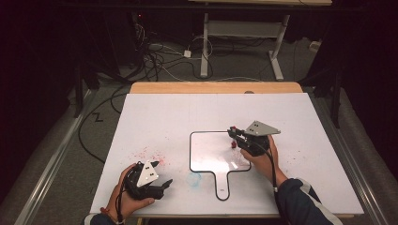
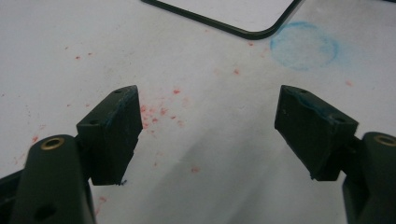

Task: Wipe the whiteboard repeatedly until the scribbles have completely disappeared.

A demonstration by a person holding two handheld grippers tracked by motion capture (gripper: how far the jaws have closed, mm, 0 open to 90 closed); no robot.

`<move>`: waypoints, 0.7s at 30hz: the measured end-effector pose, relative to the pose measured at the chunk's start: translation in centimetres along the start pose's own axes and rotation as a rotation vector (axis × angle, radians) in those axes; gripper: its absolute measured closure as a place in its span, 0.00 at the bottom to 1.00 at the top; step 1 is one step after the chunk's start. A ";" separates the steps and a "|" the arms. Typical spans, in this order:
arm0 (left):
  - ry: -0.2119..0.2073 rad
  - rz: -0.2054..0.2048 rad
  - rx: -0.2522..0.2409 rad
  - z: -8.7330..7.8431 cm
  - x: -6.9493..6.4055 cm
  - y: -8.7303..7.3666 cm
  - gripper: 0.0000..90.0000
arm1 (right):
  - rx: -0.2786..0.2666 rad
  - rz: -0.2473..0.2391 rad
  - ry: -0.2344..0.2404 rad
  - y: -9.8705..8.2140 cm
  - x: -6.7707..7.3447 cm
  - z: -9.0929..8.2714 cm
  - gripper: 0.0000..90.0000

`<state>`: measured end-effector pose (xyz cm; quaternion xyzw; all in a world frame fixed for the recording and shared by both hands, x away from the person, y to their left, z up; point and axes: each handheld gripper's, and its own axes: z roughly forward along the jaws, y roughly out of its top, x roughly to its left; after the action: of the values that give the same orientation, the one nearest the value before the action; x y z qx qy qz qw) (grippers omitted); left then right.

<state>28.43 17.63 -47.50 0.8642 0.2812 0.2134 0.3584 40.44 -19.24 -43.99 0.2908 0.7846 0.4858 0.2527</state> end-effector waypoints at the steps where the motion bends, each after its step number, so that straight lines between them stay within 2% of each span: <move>1: -0.001 0.001 0.001 0.0 0.0 0.0 0.24 | 0.000 0.006 -0.005 0.0 -0.1 0.0 0.91; 6: -0.003 0.006 0.006 0.0 0.0 0.0 0.24 | 0.019 0.004 0.035 0.0 0.3 -0.6 0.90; 14: -0.001 0.007 0.005 0.0 -0.1 0.1 0.24 | 0.039 -0.007 0.065 -0.3 1.1 -2.3 0.90; 17: -0.001 0.007 0.005 0.0 -0.1 0.1 0.25 | 0.044 -0.031 0.033 -0.5 0.8 -2.6 0.90; 21: -0.001 0.009 0.003 0.0 -0.2 0.1 0.24 | 0.044 -0.024 -0.019 -0.7 -0.1 -2.8 0.91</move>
<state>28.33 17.47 -47.43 0.8662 0.2775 0.2142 0.3561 38.44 -21.27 -43.48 0.2914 0.7961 0.4625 0.2596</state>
